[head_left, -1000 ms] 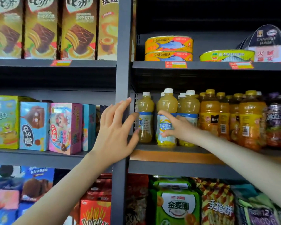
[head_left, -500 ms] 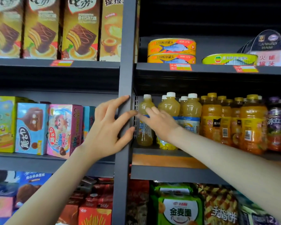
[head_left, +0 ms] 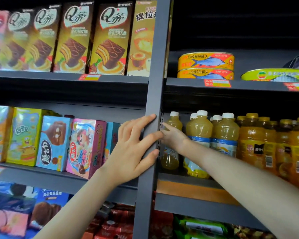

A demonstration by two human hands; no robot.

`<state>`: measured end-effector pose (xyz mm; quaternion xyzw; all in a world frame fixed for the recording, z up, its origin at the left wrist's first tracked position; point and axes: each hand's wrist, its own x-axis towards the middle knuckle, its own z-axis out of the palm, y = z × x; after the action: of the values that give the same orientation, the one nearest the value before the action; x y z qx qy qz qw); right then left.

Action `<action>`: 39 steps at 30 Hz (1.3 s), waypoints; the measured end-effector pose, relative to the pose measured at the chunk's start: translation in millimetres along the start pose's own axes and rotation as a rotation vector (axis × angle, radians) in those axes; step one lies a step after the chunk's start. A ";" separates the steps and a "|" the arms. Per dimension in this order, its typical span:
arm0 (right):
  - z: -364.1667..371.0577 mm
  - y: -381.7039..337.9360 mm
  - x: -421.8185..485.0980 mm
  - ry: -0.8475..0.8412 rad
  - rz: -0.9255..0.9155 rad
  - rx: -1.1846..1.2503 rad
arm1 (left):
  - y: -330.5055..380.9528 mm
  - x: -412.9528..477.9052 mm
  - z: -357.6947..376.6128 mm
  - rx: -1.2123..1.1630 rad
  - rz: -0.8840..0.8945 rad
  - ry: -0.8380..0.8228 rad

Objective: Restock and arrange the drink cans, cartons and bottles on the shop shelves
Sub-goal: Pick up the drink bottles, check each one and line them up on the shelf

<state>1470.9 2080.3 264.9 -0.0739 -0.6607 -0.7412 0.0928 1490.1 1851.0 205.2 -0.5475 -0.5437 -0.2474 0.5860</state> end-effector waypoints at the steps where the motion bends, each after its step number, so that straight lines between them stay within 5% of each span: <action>1: 2.2 0.6 1.0 0.027 0.001 -0.005 | 0.2 -0.8 0.0 -0.007 -0.006 -0.003; 11: -23.6 15.5 -81.3 0.555 0.208 0.054 | 3.9 -2.9 -1.1 0.002 -0.031 -0.036; 28: -67.1 34.5 -242.8 0.607 0.727 0.190 | 77.8 11.7 -24.0 -0.154 -0.178 0.084; 32: -81.3 22.4 -285.6 0.591 0.815 0.390 | 119.2 15.5 -40.4 -0.413 -0.237 -0.087; 39: -121.6 -47.9 -368.8 0.436 0.724 0.881 | 194.5 -40.9 -77.5 -0.925 -0.708 -0.574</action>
<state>1819.7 1979.5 118.9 -0.0948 -0.8038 -0.3178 0.4939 1678.9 1822.1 110.4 -0.5751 -0.6638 -0.4780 0.0041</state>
